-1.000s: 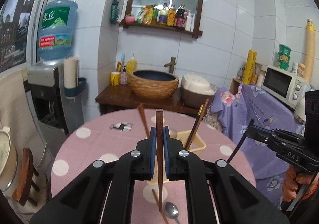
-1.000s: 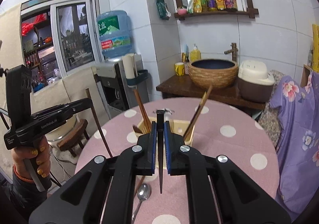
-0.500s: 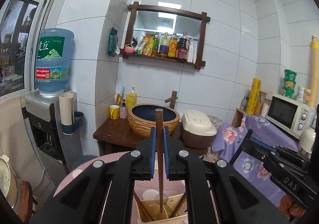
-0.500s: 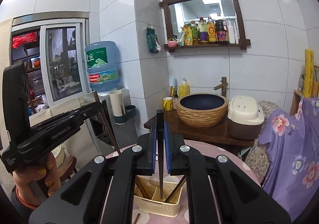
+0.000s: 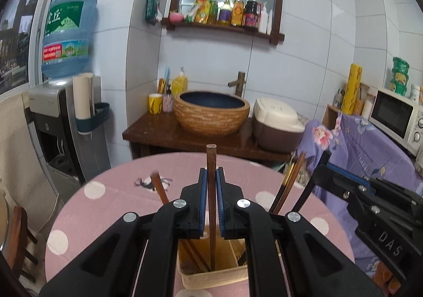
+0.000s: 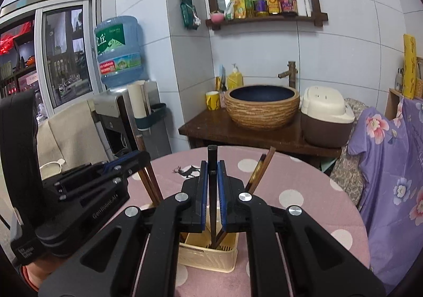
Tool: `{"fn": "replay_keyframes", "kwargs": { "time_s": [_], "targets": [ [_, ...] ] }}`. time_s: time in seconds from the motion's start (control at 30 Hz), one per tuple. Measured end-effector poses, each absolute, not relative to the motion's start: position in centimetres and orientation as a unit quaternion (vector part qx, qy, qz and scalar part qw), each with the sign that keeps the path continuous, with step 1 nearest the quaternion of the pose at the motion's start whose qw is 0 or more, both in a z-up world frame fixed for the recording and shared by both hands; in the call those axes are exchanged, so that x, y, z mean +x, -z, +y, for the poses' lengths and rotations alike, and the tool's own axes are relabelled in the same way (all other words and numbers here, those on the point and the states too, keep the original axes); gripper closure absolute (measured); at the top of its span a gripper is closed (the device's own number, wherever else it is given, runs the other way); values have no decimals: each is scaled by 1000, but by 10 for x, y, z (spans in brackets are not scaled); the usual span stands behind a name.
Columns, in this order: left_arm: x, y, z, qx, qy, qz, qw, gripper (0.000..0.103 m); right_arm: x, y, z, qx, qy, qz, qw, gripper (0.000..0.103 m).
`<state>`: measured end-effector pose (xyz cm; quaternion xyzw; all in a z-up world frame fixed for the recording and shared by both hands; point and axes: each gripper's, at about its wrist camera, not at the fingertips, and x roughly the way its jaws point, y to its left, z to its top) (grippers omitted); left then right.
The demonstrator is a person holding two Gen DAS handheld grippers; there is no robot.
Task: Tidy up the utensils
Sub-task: 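Open the left tool over the holder while the right tool releases the black chopstick into it, then move both tools back down to the last metal spoon and wooden chopstick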
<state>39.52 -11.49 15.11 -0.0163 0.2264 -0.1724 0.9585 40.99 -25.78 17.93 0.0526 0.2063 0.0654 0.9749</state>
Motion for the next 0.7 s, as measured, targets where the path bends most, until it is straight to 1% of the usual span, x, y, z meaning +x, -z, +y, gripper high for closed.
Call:
{"fn": "replay_keyframes", "kwargs": {
  "time_s": [0.13, 0.3, 0.37, 0.4, 0.43, 0.47, 0.5, 0.53, 0.57, 0.63, 0.67, 0.7],
  "targets": [
    [399, -131, -115, -11, 168, 243, 955, 95, 413, -166, -257, 56, -63, 210, 974, 95],
    [403, -123, -115, -9, 169, 261, 950, 95, 411, -164, -258, 53, -61, 205, 975, 95],
    [402, -123, -114, -6, 168, 262, 950, 94, 409, -163, -259, 56, -59, 202, 976, 91],
    [400, -123, -113, -6, 171, 263, 950, 89, 407, -163, -260, 58, -60, 200, 976, 81],
    [397, -124, -113, -5, 174, 262, 949, 76, 404, -162, -262, 60, -60, 196, 977, 62],
    [393, -125, -111, -4, 175, 258, 950, 67, 401, -162, -263, 59, -56, 190, 978, 51],
    [388, -126, -109, -4, 174, 253, 952, 48, 395, -162, -264, 58, -51, 177, 981, 44],
    [379, -128, -106, -4, 172, 242, 955, 36, 389, -161, -264, 55, -48, 168, 983, 44],
    [372, -129, -103, 0, 171, 234, 957, 33, 384, -160, -264, 50, -47, 164, 984, 44],
    [356, -130, -99, 11, 163, 222, 961, 18, 374, -157, -264, 49, -50, 163, 984, 44],
    [348, -128, -94, 13, 161, 217, 963, 15, 368, -153, -264, 51, -52, 165, 984, 44],
    [343, -125, -91, 15, 160, 217, 963, 10, 362, -149, -263, 48, -52, 170, 983, 43]
  ]
}}
